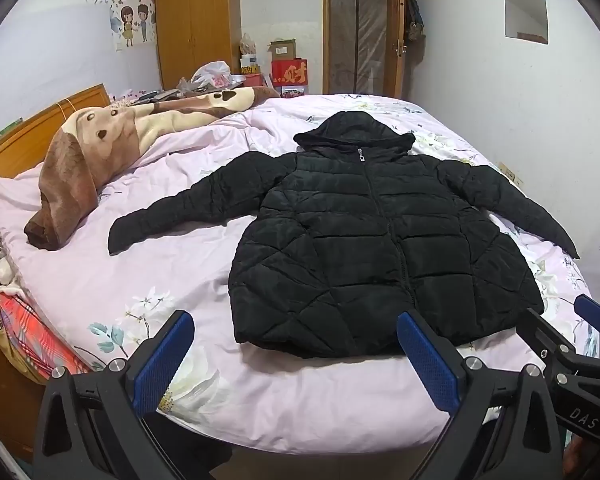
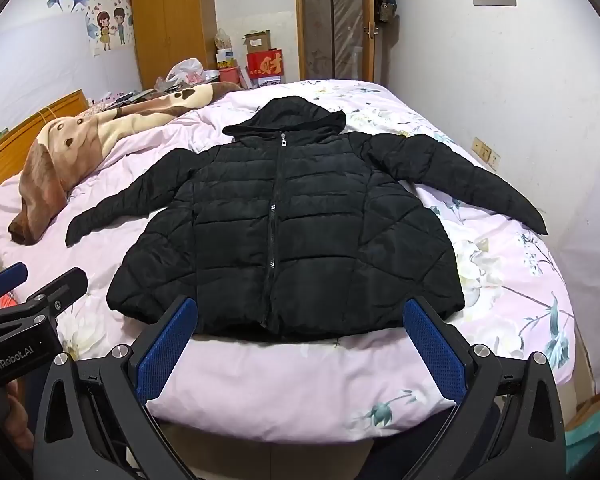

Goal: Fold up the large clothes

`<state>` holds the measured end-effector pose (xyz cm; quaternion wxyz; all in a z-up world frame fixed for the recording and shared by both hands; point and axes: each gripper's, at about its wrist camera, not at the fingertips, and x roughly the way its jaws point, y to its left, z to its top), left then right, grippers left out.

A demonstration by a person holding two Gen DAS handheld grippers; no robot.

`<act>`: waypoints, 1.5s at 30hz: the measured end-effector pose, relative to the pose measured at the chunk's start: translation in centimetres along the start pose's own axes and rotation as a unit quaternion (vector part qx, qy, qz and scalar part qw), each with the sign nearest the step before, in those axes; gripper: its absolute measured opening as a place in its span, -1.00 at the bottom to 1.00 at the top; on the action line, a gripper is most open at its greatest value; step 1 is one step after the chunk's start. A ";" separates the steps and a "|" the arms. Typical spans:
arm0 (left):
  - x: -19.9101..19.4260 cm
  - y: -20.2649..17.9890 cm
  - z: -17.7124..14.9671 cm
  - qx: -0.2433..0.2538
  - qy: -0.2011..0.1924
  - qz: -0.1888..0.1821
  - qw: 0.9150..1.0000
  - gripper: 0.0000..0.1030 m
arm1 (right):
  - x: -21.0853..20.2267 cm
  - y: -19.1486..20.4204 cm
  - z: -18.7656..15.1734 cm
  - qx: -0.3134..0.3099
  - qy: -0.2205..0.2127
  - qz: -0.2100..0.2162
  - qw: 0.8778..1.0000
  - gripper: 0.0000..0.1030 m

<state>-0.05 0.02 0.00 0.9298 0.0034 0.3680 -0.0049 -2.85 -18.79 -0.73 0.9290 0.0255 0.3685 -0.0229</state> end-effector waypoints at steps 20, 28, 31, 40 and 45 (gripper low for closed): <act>2.1 1.5 0.0 -0.038 0.036 -0.029 0.998 0.99 | 0.7 -0.6 0.0 0.005 -0.005 -0.001 1.000 0.99; 2.3 2.3 0.0 -0.050 0.037 -0.019 0.998 0.99 | 1.0 -0.2 0.2 0.001 0.002 -0.002 1.000 0.99; 2.2 2.4 -0.1 -0.049 0.038 -0.018 0.998 0.99 | 1.0 -0.1 0.2 0.001 0.000 -0.003 1.000 0.99; 2.1 2.4 -0.2 -0.046 0.036 -0.012 0.998 0.99 | 1.0 -0.2 0.3 0.001 0.001 -0.002 1.000 0.99; 1.9 2.3 -0.2 -0.046 0.036 -0.012 0.998 0.99 | 0.9 -0.2 0.3 0.001 0.001 -0.002 1.000 0.99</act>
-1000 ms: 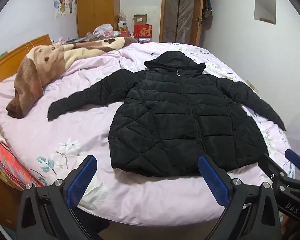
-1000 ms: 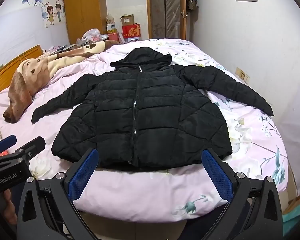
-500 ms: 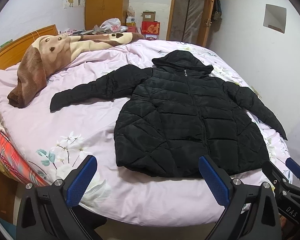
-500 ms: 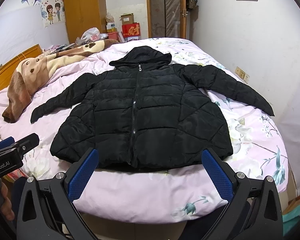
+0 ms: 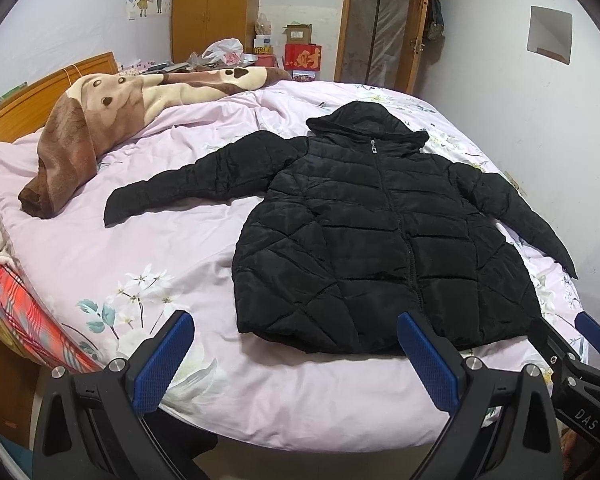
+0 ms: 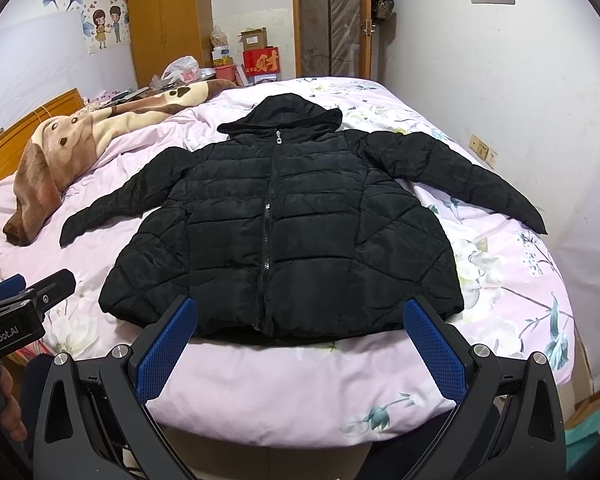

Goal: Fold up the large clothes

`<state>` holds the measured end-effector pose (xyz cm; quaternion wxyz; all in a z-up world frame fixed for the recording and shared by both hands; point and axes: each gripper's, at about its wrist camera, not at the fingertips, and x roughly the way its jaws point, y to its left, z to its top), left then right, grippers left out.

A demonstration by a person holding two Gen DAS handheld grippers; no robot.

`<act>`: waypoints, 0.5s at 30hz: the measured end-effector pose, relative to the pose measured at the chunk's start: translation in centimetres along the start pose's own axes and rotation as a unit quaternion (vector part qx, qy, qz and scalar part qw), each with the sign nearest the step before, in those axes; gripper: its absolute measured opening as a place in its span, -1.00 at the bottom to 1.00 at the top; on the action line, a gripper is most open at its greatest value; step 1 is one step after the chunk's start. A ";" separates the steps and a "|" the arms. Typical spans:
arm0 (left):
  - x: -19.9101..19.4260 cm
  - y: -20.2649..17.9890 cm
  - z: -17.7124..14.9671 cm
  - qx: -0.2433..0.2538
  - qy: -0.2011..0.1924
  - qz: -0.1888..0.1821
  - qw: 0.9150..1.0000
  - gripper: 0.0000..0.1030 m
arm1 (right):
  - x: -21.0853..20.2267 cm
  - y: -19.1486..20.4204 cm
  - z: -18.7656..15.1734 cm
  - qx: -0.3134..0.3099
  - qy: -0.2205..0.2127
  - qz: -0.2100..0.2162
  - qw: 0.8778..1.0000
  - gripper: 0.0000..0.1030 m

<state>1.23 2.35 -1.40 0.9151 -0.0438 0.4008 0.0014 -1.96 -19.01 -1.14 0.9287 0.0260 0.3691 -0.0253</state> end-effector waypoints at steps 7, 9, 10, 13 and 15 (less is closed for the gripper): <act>-0.1 0.0 0.1 -0.001 0.002 0.001 1.000 0.99 | 0.0 0.0 0.0 0.001 0.000 -0.001 1.000 0.99; -0.1 0.0 0.0 0.000 0.001 0.002 1.000 0.99 | 0.0 0.0 0.0 0.001 0.000 0.000 1.000 0.99; 0.0 -0.1 0.1 0.001 0.001 0.003 1.000 0.99 | 0.0 0.0 0.0 0.001 0.001 -0.001 1.000 0.99; 0.0 -0.1 0.1 0.003 0.002 0.006 1.000 0.99 | 0.0 0.0 0.0 0.000 0.001 0.000 1.000 0.99; 0.0 -0.1 0.1 0.005 0.002 0.009 1.000 0.99 | 0.1 0.0 0.0 0.001 0.000 0.000 1.000 0.99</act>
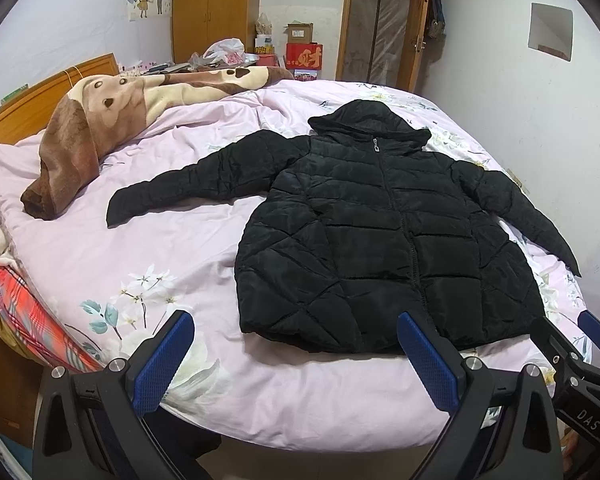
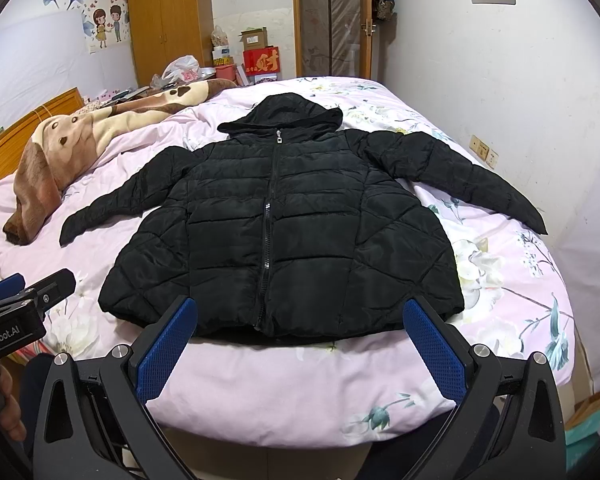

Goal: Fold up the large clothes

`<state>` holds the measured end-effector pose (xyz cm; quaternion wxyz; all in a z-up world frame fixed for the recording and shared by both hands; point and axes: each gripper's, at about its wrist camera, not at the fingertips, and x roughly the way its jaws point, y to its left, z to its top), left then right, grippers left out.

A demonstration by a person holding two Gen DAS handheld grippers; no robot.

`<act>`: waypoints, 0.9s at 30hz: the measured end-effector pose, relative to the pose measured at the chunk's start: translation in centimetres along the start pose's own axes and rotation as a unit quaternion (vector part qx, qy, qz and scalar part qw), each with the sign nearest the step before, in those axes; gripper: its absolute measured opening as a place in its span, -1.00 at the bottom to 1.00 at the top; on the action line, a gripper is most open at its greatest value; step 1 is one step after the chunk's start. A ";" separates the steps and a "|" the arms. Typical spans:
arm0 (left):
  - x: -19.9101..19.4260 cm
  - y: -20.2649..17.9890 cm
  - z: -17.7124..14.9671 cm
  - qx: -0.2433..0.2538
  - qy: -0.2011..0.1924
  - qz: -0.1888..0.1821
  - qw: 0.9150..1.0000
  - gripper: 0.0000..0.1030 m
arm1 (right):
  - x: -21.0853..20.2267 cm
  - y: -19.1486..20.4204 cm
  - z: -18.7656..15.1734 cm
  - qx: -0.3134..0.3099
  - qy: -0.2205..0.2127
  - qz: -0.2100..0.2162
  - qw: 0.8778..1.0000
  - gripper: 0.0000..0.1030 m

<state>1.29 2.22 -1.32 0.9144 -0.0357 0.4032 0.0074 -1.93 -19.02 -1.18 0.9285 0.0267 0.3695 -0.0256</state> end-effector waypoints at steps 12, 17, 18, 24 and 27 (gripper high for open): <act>0.1 0.1 0.3 -0.006 0.003 -0.005 1.000 0.99 | 0.0 0.0 0.0 -0.001 0.001 0.002 1.000 0.99; 0.3 0.2 0.4 -0.005 0.004 -0.002 1.000 0.99 | 0.1 0.0 0.0 -0.001 0.002 0.002 1.000 0.99; 0.2 0.2 0.3 -0.005 0.004 -0.002 1.000 0.99 | 0.1 0.0 -0.1 -0.002 0.002 0.001 1.000 0.99; 0.5 0.3 0.4 -0.005 0.006 -0.001 1.000 0.99 | 0.2 0.1 -0.1 -0.001 0.004 0.000 1.000 0.99; 0.6 0.4 0.4 -0.005 0.007 0.001 1.000 0.99 | 0.3 0.1 0.0 -0.002 0.004 0.000 1.000 0.99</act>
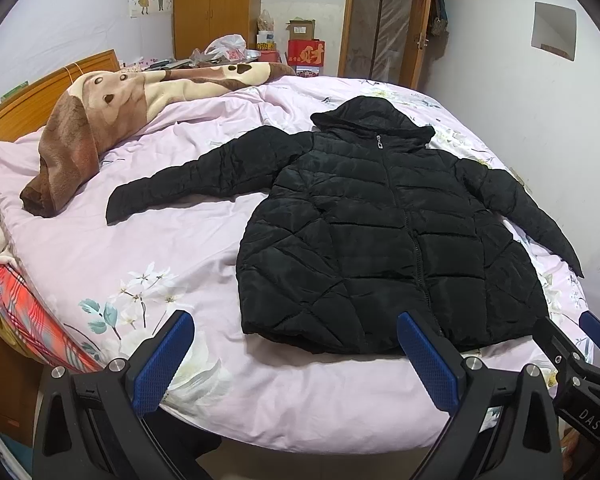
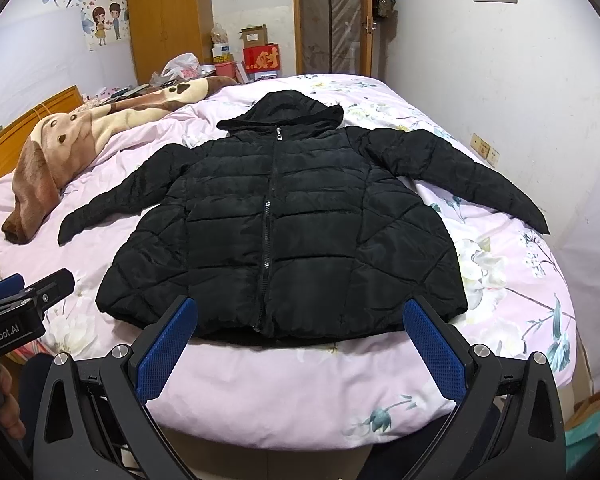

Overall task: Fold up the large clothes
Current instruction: 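Grasp the jacket sleeve with the left gripper and fold it across the body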

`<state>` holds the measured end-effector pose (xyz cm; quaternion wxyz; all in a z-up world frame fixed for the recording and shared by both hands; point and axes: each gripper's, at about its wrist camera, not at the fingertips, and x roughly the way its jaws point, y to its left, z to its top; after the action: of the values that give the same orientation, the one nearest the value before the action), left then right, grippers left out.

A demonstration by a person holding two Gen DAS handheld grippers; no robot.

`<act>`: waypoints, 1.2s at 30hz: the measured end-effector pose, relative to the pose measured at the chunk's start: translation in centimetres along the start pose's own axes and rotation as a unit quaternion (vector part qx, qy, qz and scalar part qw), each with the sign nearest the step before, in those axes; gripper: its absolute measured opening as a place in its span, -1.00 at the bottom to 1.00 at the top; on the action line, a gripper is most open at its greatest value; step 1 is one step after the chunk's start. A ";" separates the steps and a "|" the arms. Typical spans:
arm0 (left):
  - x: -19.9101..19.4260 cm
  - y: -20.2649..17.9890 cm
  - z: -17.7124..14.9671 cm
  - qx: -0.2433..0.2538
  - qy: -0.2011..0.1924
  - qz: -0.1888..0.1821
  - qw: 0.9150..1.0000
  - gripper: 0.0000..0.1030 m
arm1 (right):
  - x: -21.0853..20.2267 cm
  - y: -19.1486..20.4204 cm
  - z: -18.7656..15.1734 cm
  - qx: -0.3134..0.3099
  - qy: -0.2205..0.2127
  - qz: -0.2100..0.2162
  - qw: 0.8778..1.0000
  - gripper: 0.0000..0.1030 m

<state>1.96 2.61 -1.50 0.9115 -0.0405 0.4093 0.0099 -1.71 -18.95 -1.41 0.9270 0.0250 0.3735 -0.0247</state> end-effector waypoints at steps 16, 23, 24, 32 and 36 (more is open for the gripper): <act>6.9 8.9 4.2 -0.081 0.013 -0.004 0.997 0.99 | 4.6 1.5 3.2 -0.017 -0.012 0.030 0.999 0.99; 15.2 19.9 8.0 -0.204 0.027 0.007 0.979 0.99 | 9.9 4.3 6.7 -0.052 -0.013 0.073 0.996 0.99; 15.9 20.9 8.3 -0.216 0.028 -0.003 0.976 0.99 | 10.8 4.9 7.3 -0.058 -0.010 0.072 0.996 0.99; 24.8 28.3 10.7 -0.315 0.060 0.010 0.947 0.99 | 16.5 8.3 10.1 -0.088 0.007 0.097 0.991 0.99; 29.5 31.2 11.6 -0.370 0.078 0.007 0.926 0.99 | 18.8 9.9 10.6 -0.105 0.015 0.099 0.989 0.99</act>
<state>28.60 34.17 -17.95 0.7968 -0.3722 0.4468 0.1639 19.85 -10.23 -6.54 0.9165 -0.0349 0.3838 0.1071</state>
